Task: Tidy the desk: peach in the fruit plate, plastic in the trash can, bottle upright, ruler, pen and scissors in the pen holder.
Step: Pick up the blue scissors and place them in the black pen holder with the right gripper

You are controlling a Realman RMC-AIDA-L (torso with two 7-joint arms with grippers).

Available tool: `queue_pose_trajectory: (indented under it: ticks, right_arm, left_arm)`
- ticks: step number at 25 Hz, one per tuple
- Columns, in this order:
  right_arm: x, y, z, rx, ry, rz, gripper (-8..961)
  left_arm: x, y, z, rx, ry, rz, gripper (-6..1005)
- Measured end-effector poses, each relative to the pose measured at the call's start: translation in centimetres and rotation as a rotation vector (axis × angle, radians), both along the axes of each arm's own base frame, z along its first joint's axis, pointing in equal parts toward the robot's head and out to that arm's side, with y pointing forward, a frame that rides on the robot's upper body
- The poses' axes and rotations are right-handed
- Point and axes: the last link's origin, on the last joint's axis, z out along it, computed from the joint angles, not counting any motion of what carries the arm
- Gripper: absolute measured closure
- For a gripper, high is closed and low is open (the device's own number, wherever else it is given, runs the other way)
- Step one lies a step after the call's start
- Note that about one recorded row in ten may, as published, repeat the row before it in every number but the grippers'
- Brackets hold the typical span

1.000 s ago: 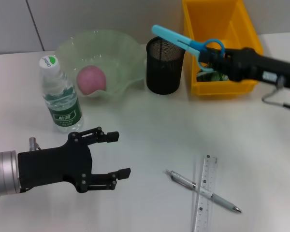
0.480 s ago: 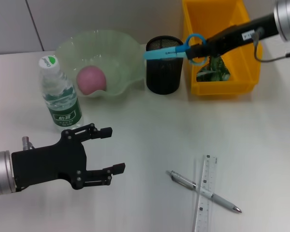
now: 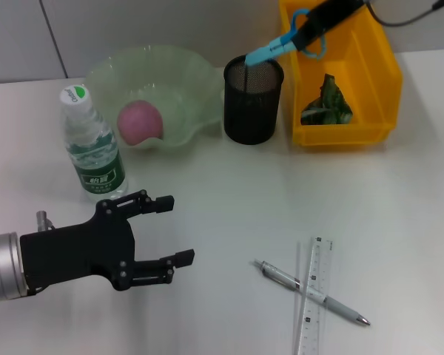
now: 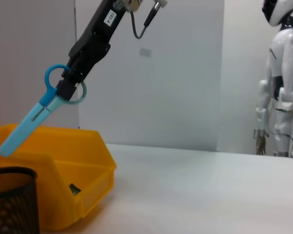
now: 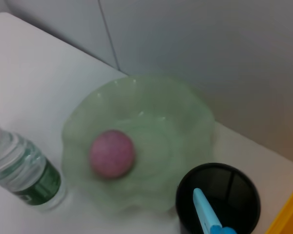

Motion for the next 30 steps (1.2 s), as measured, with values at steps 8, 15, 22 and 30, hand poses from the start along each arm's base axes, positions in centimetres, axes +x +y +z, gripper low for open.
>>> queue_pose_trajectory:
  ticks: [8,15,22,30]
  right_arm:
    - [0.3,1.0,-1.1,-0.034,-0.052,-0.050,833]
    - [1.4,2.1,-3.1,-0.021,-0.087,-0.067,831]
    - [2.1,2.7,-4.2,0.006,-0.085,-0.078,828]
    - [1.8,3.2,-4.8,0.048,-0.058,-0.063,825]
  left_arm:
    - [0.0,0.2,0.3,0.023,-0.037,0.030,154]
    - [-0.1,0.1,0.3,0.029,-0.039,0.038,155]
    - [0.0,0.1,0.4,0.029,-0.044,0.033,155]
    - [-0.1,0.1,0.4,0.027,-0.045,0.033,156]
